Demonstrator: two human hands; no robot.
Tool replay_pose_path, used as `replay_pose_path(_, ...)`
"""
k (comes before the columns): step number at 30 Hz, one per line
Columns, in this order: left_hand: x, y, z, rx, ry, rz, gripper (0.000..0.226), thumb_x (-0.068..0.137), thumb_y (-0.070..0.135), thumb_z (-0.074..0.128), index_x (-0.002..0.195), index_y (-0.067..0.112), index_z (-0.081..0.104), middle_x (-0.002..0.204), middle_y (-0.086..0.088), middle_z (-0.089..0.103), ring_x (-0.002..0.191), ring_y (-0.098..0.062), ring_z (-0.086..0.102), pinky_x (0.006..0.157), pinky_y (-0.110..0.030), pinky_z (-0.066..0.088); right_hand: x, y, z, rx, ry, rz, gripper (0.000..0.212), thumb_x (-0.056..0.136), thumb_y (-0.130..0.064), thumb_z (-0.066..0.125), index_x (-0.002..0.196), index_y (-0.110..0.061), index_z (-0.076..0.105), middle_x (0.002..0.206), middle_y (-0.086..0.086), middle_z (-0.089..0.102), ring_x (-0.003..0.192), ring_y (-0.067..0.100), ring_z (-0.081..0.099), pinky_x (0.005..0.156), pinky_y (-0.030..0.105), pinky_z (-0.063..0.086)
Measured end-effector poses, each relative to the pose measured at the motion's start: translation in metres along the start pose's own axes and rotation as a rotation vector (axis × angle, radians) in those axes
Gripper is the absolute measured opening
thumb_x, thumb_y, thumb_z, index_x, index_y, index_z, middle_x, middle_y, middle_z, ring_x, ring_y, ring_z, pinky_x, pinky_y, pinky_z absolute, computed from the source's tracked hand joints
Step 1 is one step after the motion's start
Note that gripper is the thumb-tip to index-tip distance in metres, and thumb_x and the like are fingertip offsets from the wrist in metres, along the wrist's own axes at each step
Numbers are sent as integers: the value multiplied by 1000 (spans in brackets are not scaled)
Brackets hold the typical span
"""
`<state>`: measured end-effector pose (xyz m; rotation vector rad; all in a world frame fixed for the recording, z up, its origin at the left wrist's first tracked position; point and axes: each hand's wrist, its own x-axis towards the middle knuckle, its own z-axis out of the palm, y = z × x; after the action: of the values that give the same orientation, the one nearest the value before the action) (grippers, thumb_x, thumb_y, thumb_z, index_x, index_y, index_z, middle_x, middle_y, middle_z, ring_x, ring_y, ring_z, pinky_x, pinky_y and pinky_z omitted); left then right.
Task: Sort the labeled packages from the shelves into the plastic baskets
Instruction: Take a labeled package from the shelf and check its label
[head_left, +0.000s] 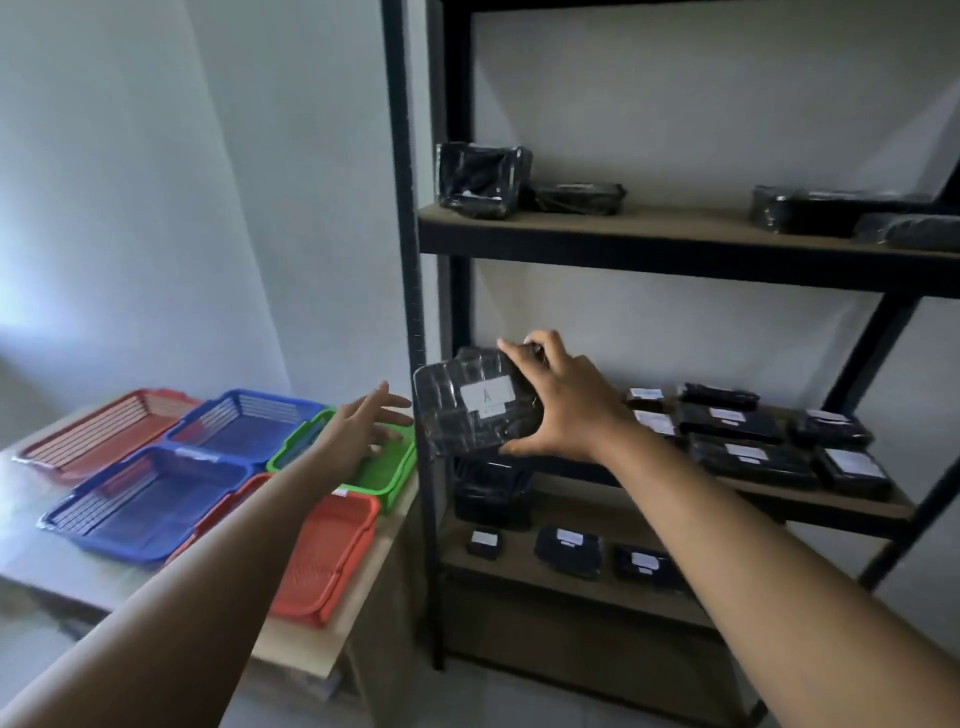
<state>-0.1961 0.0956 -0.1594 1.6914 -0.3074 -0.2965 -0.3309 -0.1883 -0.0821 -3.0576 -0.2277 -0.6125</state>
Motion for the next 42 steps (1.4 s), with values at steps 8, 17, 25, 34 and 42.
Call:
replay_pose_path(8, 15, -36, -88, -72, 11, -104, 82, 87, 81, 60, 126, 9, 71, 105, -11, 74, 88, -24, 64, 65, -26, 54, 75, -73, 72, 161, -185, -103, 137, 55, -74, 87, 166, -35, 18, 159, -4, 18, 122, 29, 61, 101, 46, 56)
replay_pose_path(17, 81, -84, -200, 40, -184, -240, 79, 75, 90, 59, 121, 27, 74, 113, 0, 81, 105, -17, 77, 90, -37, 57, 196, -153, 178, 287, -355, -183, 143, 61, -49, 97, 165, -47, -2, 164, -11, 15, 143, 19, 41, 108, 45, 53)
replay_pose_path(25, 126, -138, -257, 67, -237, -270, 34, 102, 47, 64, 125, 23, 73, 114, -8, 80, 97, -19, 78, 79, -28, 64, 252, -189, 252, 286, -501, -129, 144, 70, -39, 94, 163, -48, -16, 174, -13, -8, 157, 24, 25, 120, 41, 39)
replay_pose_path(34, 161, -225, -255, 11, -89, -495, 23, 102, 30, 71, 113, 9, 73, 103, -15, 81, 84, -22, 80, 78, -42, 67, 246, -177, 337, 439, -475, 366, 133, 81, -21, 83, 158, -56, -19, 172, -7, -14, 153, 33, 34, 99, 33, 53)
replay_pose_path(42, 228, -261, -234, 71, 80, -572, 30, 96, 43, 76, 113, 20, 67, 103, -7, 80, 88, -25, 81, 83, -51, 66, 245, -155, 426, 634, -508, 866, 104, 97, -28, 73, 168, -28, -3, 172, 10, 10, 149, 31, 41, 107, 35, 45)
